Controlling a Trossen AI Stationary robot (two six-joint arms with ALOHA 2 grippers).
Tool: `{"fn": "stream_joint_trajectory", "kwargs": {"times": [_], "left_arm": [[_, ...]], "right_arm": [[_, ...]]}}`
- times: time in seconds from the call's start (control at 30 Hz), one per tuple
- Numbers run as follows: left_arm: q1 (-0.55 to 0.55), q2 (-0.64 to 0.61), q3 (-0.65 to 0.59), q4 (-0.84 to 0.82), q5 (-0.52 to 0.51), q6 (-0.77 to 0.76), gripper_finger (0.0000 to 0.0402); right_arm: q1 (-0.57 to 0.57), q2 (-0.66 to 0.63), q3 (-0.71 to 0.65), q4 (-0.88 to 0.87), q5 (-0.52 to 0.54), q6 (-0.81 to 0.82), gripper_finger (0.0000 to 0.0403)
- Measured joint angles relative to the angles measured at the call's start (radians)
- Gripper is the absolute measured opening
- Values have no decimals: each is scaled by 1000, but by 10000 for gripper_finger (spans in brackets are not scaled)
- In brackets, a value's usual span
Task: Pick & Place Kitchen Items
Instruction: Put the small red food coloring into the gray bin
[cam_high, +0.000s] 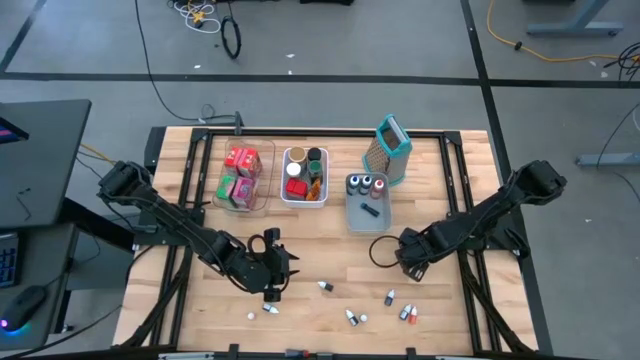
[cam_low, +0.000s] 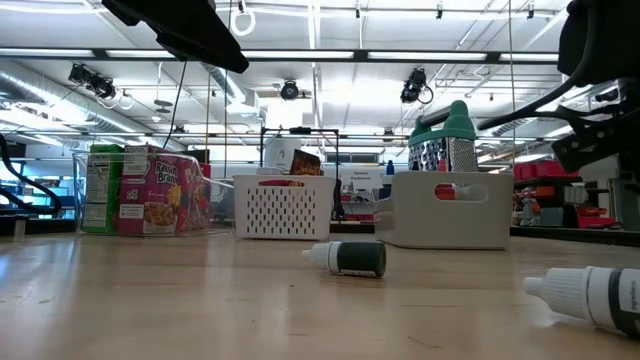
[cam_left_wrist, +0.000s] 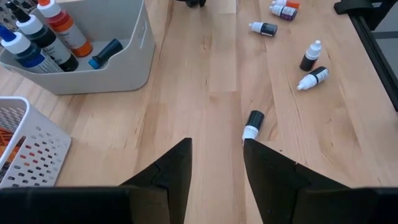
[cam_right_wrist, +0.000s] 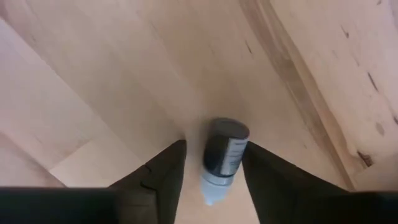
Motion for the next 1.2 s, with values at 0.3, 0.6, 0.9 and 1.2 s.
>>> {"fn": "stream_joint_trajectory", "kwargs": {"times": [0.3, 0.6, 0.9, 1.2], "left_arm": [[0, 0, 0, 0, -1, 9, 153], [0, 0, 0, 0, -1, 30, 153], [0, 0, 0, 0, -1, 50, 153], [0, 0, 0, 0, -3, 50, 153]], "right_arm": [[0, 2, 14, 1, -2, -79, 80], [-16, 7, 123, -24, 202, -166, 99], [-93, 5, 316, -22, 421, -371, 87], [-213, 16, 366, 358, 603, -676, 100]]}}
